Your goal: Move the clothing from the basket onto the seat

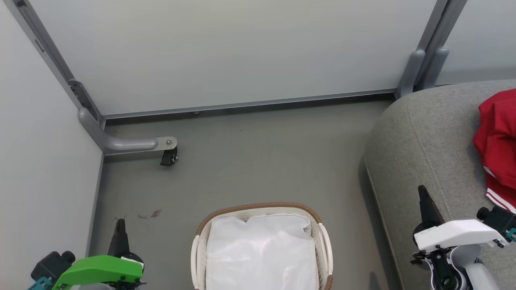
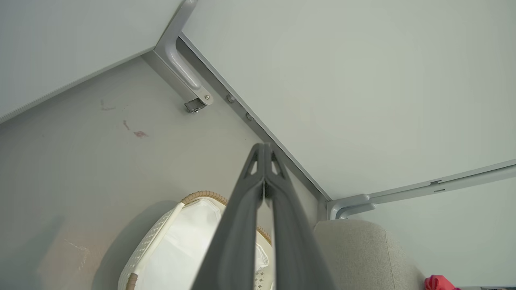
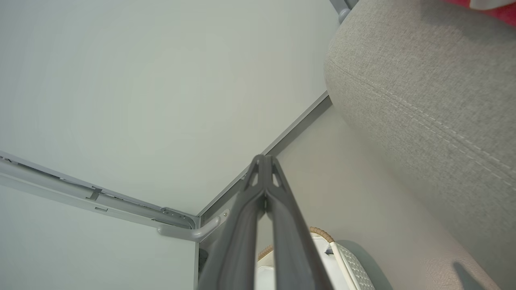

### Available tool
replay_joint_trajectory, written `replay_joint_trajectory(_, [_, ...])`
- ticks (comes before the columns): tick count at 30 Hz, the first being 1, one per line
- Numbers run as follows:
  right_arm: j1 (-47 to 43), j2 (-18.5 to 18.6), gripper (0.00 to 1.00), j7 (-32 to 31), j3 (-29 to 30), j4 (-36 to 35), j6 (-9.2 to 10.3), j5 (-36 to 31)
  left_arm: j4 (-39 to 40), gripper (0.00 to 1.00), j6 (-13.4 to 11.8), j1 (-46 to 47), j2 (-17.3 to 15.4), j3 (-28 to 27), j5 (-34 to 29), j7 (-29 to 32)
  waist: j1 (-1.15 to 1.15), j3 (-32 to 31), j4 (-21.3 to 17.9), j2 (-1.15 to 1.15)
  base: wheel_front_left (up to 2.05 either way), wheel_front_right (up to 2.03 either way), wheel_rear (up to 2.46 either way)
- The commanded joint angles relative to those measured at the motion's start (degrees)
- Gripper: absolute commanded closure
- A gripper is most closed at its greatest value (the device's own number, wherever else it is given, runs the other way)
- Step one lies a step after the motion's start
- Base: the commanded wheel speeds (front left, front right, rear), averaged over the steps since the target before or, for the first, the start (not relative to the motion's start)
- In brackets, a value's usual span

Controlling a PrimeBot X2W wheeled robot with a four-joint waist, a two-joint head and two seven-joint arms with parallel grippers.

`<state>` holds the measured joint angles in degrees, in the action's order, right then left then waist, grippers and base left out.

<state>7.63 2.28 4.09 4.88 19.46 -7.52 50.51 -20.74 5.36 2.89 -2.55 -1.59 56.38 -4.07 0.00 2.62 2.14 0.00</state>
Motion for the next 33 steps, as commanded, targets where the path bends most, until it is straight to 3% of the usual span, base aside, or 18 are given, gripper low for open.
replay_joint_trajectory(1, [-0.1,0.4,1.0,-0.5,0.2,-1.0,0.02,2.0,1.0,1.0,0.3,1.5,-0.3,-0.4,1.7,0.4,0.0,-0.1,0.0,0.0,0.0,0.0,0.0])
replay_joint_trajectory(33, [-0.8,0.6,1.0,-5.6,1.0,-3.3,0.03,21.6,3.8,1.0,1.3,2.7,-0.4,-2.7,18.5,5.5,0.0,-1.0,-0.9,0.0,0.0,0.0,0.0])
